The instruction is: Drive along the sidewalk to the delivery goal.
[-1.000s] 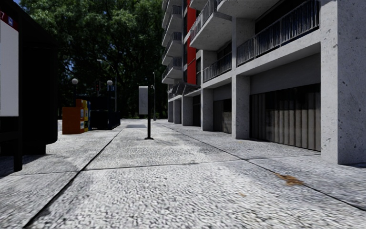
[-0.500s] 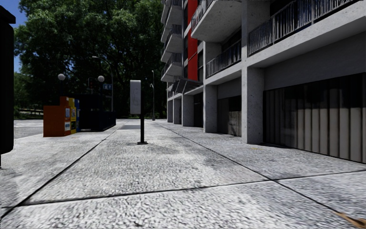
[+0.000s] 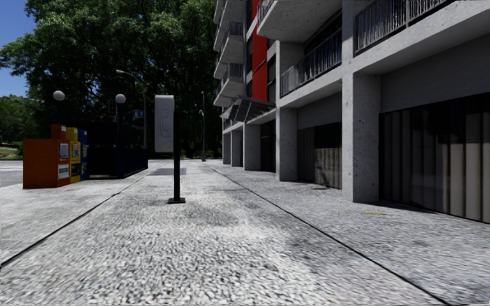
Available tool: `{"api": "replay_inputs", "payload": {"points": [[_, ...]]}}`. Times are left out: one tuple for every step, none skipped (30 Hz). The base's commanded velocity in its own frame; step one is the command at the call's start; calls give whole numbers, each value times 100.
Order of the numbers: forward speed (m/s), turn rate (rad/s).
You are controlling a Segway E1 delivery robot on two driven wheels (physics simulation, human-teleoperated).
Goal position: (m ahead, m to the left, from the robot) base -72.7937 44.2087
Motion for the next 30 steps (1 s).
{"api": "replay_inputs", "payload": {"points": [[200, 18], [200, 18], [200, 15], [200, 0], [200, 0], [200, 0], [200, 0], [200, 0], [200, 0], [200, 0], [200, 0], [200, 0], [200, 0], [200, 0], [200, 0], [200, 2], [200, 7], [200, 7], [200, 9], [200, 12], [200, 15], [200, 15], [200, 15], [200, 15], [200, 15], [200, 15], [200, 15], [200, 15], [200, 15], [200, 15]]}}
